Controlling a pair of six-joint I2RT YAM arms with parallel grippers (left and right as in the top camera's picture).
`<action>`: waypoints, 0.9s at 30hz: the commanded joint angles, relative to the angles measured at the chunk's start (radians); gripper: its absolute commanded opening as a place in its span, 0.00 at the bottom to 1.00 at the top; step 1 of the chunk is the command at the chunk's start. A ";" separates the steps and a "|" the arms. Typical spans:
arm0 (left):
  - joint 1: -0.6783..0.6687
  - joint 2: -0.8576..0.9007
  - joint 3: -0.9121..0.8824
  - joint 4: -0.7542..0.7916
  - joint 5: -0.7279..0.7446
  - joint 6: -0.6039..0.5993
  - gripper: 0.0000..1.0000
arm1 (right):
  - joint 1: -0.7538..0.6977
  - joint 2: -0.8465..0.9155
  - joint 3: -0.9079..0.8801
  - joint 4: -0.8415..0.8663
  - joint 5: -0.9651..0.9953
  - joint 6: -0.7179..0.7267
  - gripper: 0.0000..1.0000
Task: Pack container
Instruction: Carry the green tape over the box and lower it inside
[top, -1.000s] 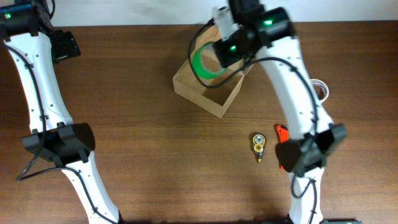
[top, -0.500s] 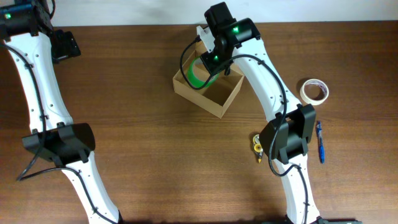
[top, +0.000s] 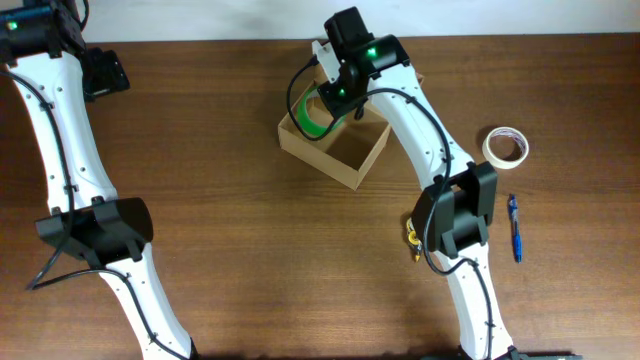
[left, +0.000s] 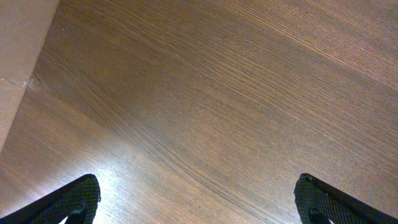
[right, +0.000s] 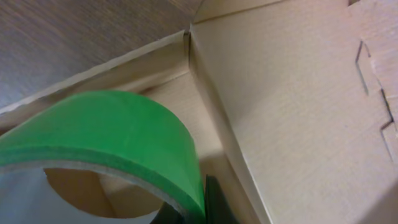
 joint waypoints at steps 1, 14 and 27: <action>0.003 -0.009 -0.007 0.002 0.004 0.005 1.00 | 0.011 0.015 0.012 0.017 0.006 0.003 0.04; 0.003 -0.009 -0.007 0.002 0.004 0.005 1.00 | 0.010 0.051 -0.009 0.018 0.011 0.004 0.04; 0.003 -0.009 -0.008 0.002 0.004 0.005 1.00 | -0.001 0.095 -0.037 0.028 0.032 0.019 0.04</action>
